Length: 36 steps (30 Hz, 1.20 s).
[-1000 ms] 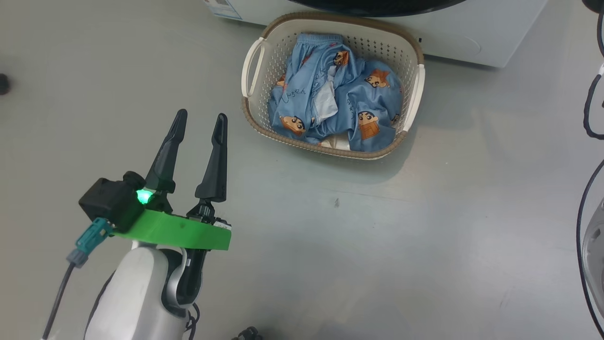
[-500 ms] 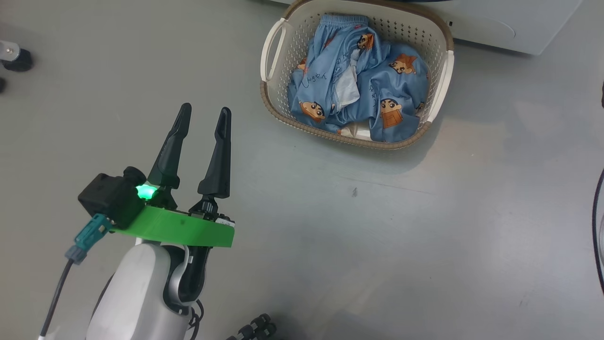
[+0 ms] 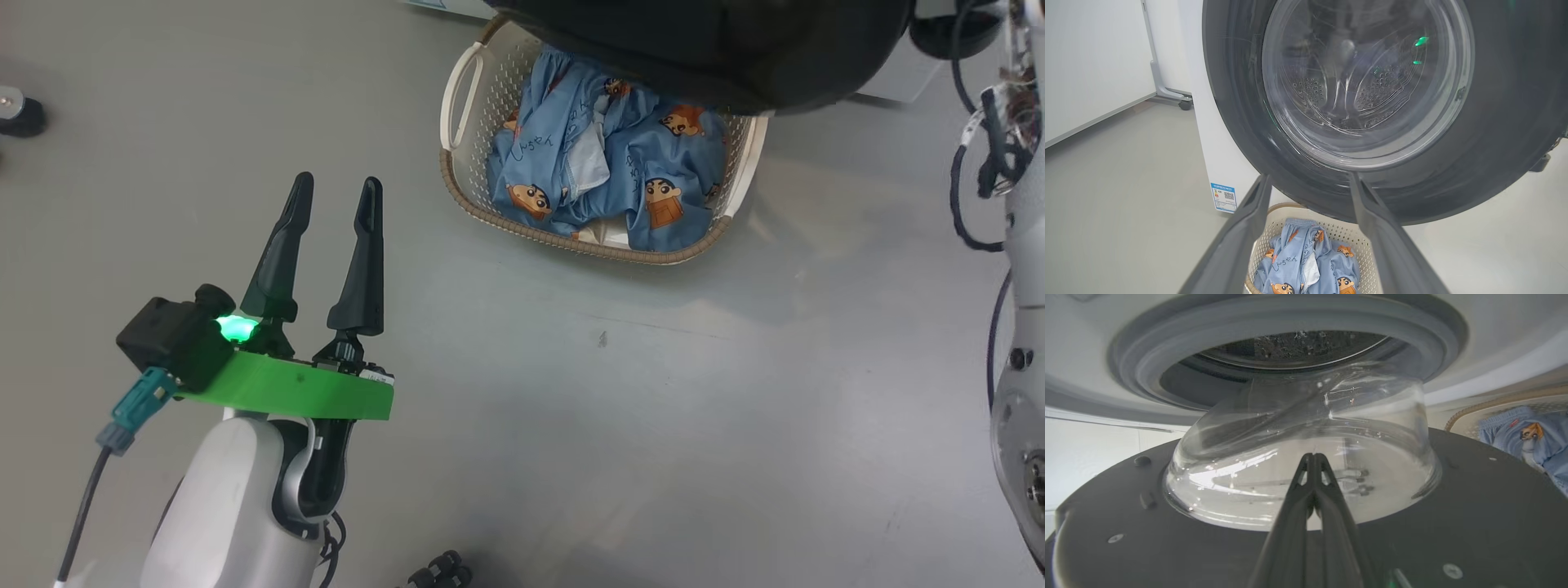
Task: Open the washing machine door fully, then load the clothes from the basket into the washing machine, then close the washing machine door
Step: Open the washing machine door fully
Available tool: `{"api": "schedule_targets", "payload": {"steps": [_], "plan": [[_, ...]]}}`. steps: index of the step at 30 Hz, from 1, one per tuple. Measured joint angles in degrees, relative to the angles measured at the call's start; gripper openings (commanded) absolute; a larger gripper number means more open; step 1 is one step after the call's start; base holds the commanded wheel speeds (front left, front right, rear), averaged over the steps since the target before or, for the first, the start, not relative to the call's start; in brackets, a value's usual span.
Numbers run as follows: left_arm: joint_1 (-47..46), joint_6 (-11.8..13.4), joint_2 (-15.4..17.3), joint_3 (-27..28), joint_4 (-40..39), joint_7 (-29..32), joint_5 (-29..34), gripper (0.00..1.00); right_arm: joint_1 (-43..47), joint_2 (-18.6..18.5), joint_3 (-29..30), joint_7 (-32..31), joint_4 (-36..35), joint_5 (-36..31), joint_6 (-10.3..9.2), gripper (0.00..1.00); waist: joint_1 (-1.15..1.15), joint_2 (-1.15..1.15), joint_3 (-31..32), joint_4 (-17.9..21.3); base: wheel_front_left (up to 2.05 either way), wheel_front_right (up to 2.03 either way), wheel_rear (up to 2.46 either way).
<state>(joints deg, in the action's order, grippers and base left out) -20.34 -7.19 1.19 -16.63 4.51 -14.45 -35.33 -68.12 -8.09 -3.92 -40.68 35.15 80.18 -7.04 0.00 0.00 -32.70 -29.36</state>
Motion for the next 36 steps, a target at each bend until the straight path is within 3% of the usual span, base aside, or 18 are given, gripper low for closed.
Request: {"api": "schedule_targets", "payload": {"steps": [11,29,36], "plan": [[0.0,0.0,0.0,0.7,0.2,0.0,0.6,1.0,4.4,0.2,-1.2,-6.9,-0.4,3.1,1.59,0.0,0.0,0.0,2.2,1.4,0.0,0.0,0.0],[0.0,0.0,0.0,0.9,0.2,0.0,1.2,1.0,10.6,1.6,-7.6,-18.8,-4.3,7.0,1.58,0.0,0.0,0.0,4.2,2.1,0.0,0.0,0.0],[0.1,0.0,0.0,1.2,0.3,0.0,1.2,1.0,13.7,3.0,-11.0,-20.8,-6.0,8.4,1.57,0.0,0.0,0.0,5.0,2.0,0.0,0.0,0.0]]}}
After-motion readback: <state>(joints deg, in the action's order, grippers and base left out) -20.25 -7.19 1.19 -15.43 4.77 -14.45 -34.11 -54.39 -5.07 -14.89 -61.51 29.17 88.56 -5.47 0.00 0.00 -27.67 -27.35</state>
